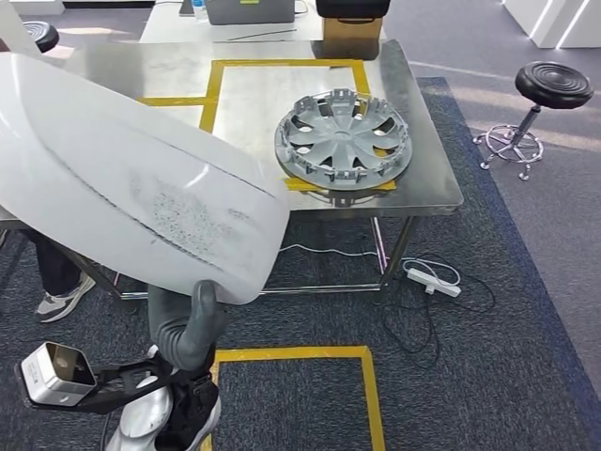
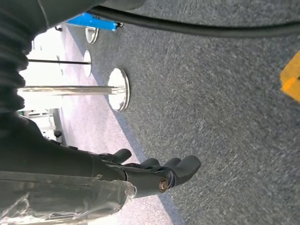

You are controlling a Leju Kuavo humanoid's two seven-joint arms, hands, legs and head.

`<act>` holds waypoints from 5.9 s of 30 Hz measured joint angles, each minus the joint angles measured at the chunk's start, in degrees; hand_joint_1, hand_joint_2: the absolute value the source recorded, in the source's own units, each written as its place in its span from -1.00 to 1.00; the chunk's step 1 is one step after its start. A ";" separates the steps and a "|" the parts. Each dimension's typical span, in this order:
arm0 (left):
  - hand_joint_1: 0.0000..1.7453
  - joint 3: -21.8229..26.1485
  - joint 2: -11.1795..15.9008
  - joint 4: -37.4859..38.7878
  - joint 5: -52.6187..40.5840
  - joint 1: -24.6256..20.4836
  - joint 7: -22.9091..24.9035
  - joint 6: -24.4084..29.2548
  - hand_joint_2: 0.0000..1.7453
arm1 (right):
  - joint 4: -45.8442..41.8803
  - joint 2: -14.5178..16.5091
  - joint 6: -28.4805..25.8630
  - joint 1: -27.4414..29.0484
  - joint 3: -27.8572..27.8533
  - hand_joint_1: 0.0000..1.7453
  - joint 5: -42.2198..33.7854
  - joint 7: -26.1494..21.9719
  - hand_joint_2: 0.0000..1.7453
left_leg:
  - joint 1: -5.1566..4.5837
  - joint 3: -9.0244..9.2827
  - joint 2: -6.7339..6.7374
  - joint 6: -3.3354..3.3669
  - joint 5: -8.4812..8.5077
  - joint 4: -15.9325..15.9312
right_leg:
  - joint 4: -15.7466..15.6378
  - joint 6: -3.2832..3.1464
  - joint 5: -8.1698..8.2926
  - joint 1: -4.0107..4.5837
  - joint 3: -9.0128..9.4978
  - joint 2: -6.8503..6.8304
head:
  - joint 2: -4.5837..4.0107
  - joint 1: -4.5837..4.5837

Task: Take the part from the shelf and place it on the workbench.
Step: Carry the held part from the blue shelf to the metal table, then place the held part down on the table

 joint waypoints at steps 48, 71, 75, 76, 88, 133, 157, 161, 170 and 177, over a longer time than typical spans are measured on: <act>0.94 -0.17 -0.15 1.55 -3.66 0.04 0.08 0.73 1.00 | -0.02 -0.11 0.37 0.15 -0.17 -1.00 -0.27 -2.08 1.00 | 0.07 -2.82 -0.21 -1.95 -1.77 4.00 | -0.32 -1.83 -2.77 -0.32 2.75 -0.08 | 0.01 -0.04; 0.94 0.05 0.14 2.28 -2.56 0.82 0.40 1.40 1.00 | 0.05 -0.11 0.08 0.82 -0.27 -1.00 -0.20 -2.28 1.00 | 0.03 5.70 -0.71 0.97 -3.99 -0.71 | 5.92 0.88 -7.08 -0.15 -5.02 -0.50 | 0.01 0.57; 0.94 0.15 -0.11 2.34 -1.98 1.02 0.53 1.36 1.00 | 0.22 -0.13 0.06 0.75 -0.30 -1.00 -0.25 -2.30 1.00 | -0.34 7.12 -0.89 -0.11 -5.76 -0.81 | 0.75 -0.54 3.98 0.06 -4.86 -0.72 | 0.00 0.38; 0.94 0.14 -0.22 2.32 -1.76 0.98 0.52 1.32 1.00 | 0.22 -0.14 0.03 0.67 -0.30 -1.00 -0.22 -2.30 1.00 | -0.31 6.75 -0.81 -0.44 -5.47 -0.18 | 0.57 -0.80 3.99 -0.02 -4.71 -0.63 | 0.00 0.29; 0.94 0.29 -0.33 2.20 -0.54 1.01 0.34 1.22 1.00 | 0.21 -0.18 -0.05 0.26 -0.40 -1.00 0.14 -2.37 1.00 | 0.02 -1.49 -0.51 -1.32 -0.28 1.69 | -0.14 -0.80 1.36 -0.36 -1.30 -0.09 | 0.01 -0.08; 0.94 4.08 -4.05 26.25 -19.58 -14.72 12.61 19.54 1.00 | 0.22 -0.04 1.88 -2.65 0.35 -1.00 2.49 -1.03 1.00 | -0.08 -0.48 -0.76 0.59 0.28 0.30 | 2.57 0.56 0.02 -0.18 -1.65 -0.43 | 0.00 0.47; 0.94 8.58 -1.51 75.08 -48.96 -42.96 39.78 40.28 1.00 | 0.22 0.26 4.91 -5.95 3.63 -1.00 2.41 -0.13 1.00 | 0.18 -2.04 -0.49 0.71 2.08 -0.15 | 10.84 0.85 -4.78 -0.11 -6.26 -0.46 | 0.00 0.51; 0.94 11.07 1.18 77.88 -50.85 -43.85 41.78 45.41 1.00 | 0.22 0.26 4.83 -5.77 3.62 -1.00 2.40 -0.11 1.00 | 0.26 -1.86 -0.58 0.65 1.87 -0.07 | 13.35 0.97 -3.37 -0.28 -8.03 -0.48 | 0.00 0.52; 0.94 15.46 6.95 80.87 -56.10 -45.68 46.70 46.48 1.00 | 0.26 0.48 4.36 -5.63 3.59 -1.00 2.32 -0.19 1.00 | 0.22 -3.17 -0.74 -2.03 -0.08 2.49 | 0.39 -1.40 1.30 -0.36 -1.96 -0.04 | 0.00 0.18; 0.94 17.03 9.26 82.25 -57.28 -45.38 47.80 46.59 1.00 | 0.26 0.49 4.30 -5.59 3.56 -1.00 2.27 -0.14 1.00 | 0.24 -7.78 -0.57 -2.26 -0.99 10.65 | 0.38 -1.89 1.15 -0.37 -1.73 -0.09 | 0.00 -0.19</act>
